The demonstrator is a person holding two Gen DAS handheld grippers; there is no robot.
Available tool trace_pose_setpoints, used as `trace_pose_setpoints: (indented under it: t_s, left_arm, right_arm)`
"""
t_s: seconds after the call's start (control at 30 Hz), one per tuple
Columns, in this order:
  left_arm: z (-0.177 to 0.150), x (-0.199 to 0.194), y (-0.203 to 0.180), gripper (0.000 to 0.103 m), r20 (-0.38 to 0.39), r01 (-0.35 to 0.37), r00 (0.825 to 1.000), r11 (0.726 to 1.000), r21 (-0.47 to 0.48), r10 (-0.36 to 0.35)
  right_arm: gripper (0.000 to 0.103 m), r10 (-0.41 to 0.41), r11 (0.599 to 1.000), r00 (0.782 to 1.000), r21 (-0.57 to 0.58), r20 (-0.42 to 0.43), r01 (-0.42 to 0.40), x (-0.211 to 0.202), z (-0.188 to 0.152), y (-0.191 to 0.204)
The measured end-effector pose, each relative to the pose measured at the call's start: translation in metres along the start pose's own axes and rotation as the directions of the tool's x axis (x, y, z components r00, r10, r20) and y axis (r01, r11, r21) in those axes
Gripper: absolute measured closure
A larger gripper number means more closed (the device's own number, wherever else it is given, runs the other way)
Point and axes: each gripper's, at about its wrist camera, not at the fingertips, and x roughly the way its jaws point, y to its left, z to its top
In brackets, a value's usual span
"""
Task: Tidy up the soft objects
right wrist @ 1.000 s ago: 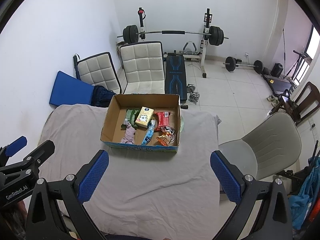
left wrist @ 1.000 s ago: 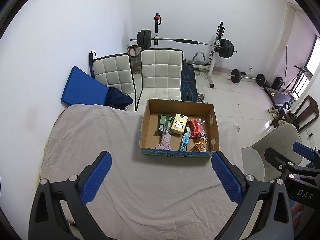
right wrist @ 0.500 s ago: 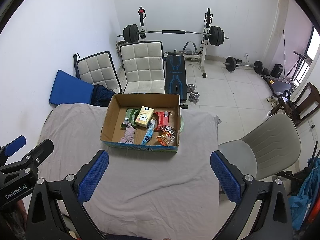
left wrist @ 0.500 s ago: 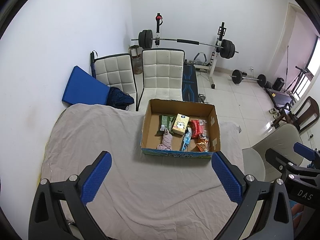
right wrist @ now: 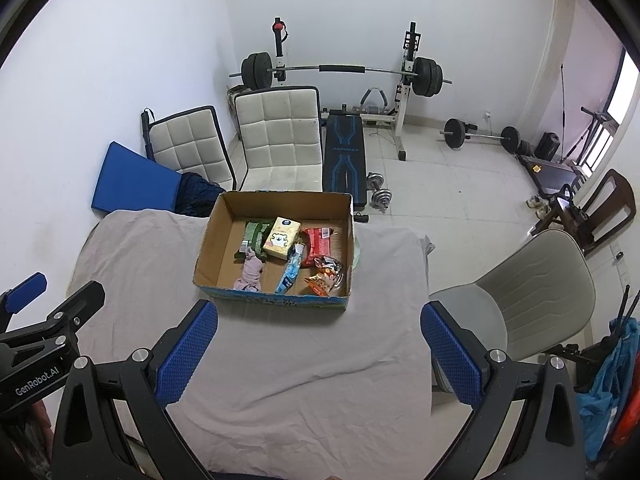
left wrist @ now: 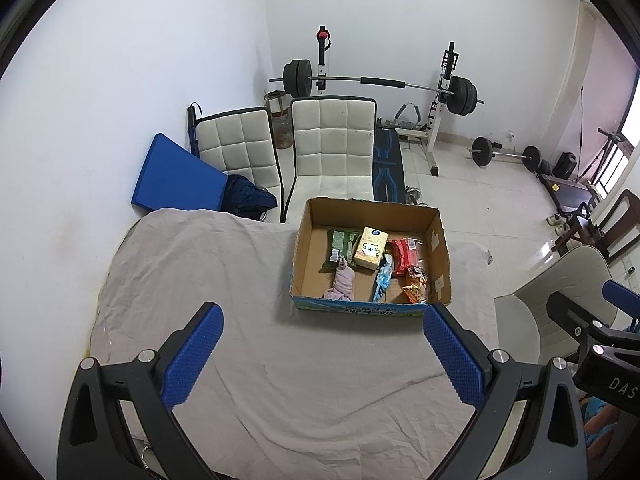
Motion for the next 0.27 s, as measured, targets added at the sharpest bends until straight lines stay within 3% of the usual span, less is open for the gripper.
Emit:
trace_pose_setpoints:
  t_s: [0.27]
  left_arm:
    - [-0.0031,0.0012,0.0003,0.001,0.007,-0.007,1.000,1.000,-0.010,0.007]
  right_arm:
    - [0.000,-0.001,1.000,1.000,-0.003,0.000,0.001,-0.0003,0.0003,-0.0007]
